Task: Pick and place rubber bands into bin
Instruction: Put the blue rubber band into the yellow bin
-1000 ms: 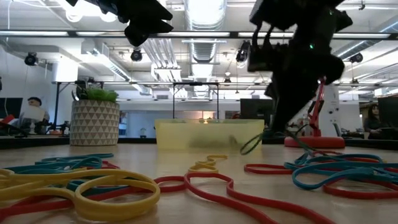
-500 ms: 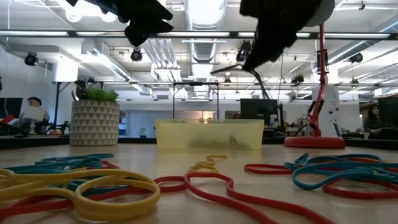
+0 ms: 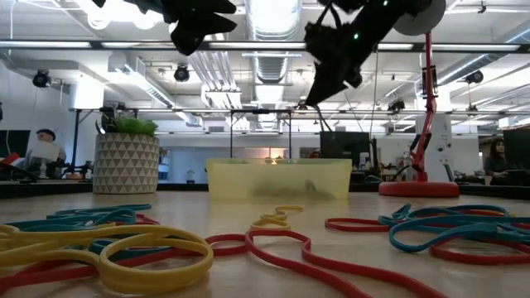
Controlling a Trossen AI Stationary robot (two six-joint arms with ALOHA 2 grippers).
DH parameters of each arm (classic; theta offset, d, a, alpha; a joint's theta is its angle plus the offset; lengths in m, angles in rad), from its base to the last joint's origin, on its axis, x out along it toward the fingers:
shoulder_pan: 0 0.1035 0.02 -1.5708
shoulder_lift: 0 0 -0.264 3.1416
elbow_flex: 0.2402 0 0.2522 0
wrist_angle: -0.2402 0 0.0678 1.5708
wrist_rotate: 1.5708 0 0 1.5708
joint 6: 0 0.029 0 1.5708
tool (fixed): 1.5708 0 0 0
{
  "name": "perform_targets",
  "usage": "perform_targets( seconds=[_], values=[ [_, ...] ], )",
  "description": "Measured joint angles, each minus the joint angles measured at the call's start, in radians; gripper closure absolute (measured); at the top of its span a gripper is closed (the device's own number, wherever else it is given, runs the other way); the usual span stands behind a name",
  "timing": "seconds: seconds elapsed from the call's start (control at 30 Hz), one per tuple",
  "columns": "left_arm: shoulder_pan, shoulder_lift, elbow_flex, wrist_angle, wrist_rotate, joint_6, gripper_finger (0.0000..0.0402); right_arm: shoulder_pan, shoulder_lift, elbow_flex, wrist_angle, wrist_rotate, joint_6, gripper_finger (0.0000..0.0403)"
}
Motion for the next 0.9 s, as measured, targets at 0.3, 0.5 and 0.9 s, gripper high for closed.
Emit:
perform_targets(
  seconds=[0.3, 0.5, 0.9],
  values=[
    [0.0, 0.0, 0.0, 0.014, 0.0, 0.0, 0.0265, -0.157, 0.078, -0.009, 0.07, -0.157, -0.014, 0.0394],
    [0.0, 0.0, 0.0, 0.014, 0.0, 0.0, 0.0265, -0.182, 0.146, -0.009, 0.075, -0.25, 0.006, 0.0385],
    [0.0, 0.0, 0.0, 0.006, 0.0, 0.0, 0.0265, -0.181, 0.153, -0.006, 0.075, -0.29, 0.007, 0.0278]
  ],
)
